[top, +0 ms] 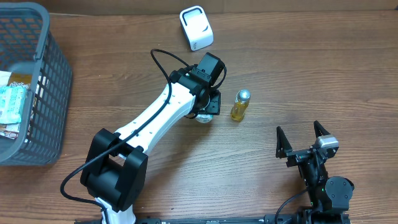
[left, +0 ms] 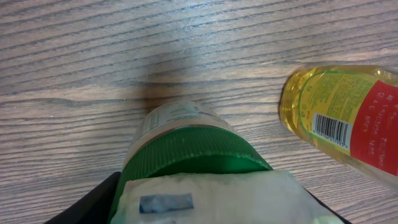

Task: Scan the item barcode

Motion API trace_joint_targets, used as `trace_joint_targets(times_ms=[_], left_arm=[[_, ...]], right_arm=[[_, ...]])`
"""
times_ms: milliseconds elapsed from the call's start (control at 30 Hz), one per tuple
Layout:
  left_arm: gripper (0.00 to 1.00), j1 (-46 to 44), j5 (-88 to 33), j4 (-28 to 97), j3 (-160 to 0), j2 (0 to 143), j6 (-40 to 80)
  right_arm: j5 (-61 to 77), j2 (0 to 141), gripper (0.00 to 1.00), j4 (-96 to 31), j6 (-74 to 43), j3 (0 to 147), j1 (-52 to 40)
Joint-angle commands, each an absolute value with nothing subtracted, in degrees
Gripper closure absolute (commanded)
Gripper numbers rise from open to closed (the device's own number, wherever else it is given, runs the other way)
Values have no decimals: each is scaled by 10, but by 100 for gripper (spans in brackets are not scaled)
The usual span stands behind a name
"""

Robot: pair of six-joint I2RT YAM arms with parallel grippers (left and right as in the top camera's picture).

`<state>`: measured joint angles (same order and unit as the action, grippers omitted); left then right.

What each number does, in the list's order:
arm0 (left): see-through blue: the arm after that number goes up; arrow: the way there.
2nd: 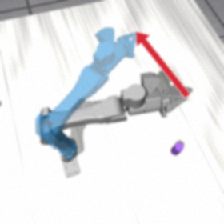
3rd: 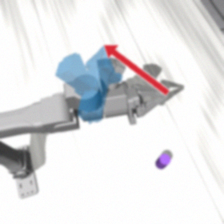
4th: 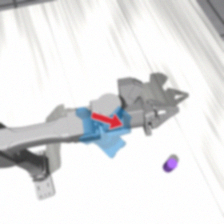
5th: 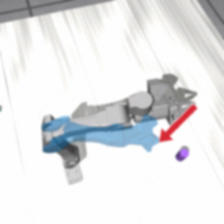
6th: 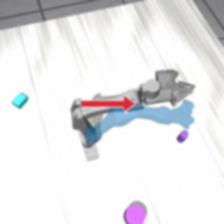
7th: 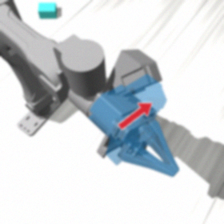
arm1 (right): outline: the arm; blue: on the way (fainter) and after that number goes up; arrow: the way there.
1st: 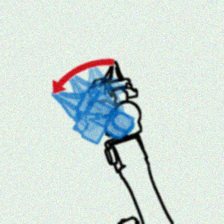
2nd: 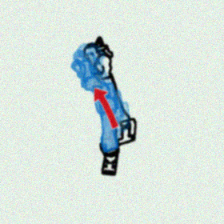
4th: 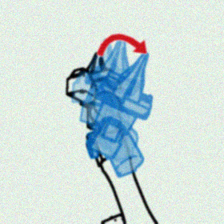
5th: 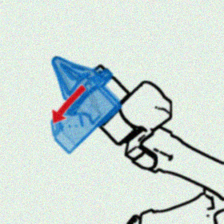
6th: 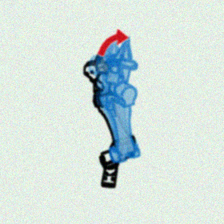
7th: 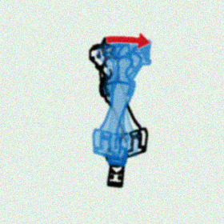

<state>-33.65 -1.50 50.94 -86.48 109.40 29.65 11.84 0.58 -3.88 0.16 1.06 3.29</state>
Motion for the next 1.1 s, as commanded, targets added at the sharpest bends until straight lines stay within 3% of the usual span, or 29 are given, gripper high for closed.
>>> trace_joint_targets(times_ms=[0, 267, 400, 633, 967, 1067], left_arm=[[46, -334, -20, 496, -851, 1085, 300], [30, -334, -34, 460, -818, 1085, 309], [15, -333, -36, 459, -818, 1085, 309], [6, -319, -67, 460, -840, 1076, 296], [4, -251, -162, 512, -906, 1024, 265], [16, -240, -209, 525, -906, 1025, 238]], right_arm=[[121, 2, 0, -36, 0, 4, 35], [121, 2, 0, -36, 0, 4, 35], [121, 2, 0, -36, 0, 4, 35], [121, 2, 0, -36, 0, 4, 35], [121, 2, 0, -36, 0, 4, 35], [121, 2, 0, -36, 0, 4, 35]])
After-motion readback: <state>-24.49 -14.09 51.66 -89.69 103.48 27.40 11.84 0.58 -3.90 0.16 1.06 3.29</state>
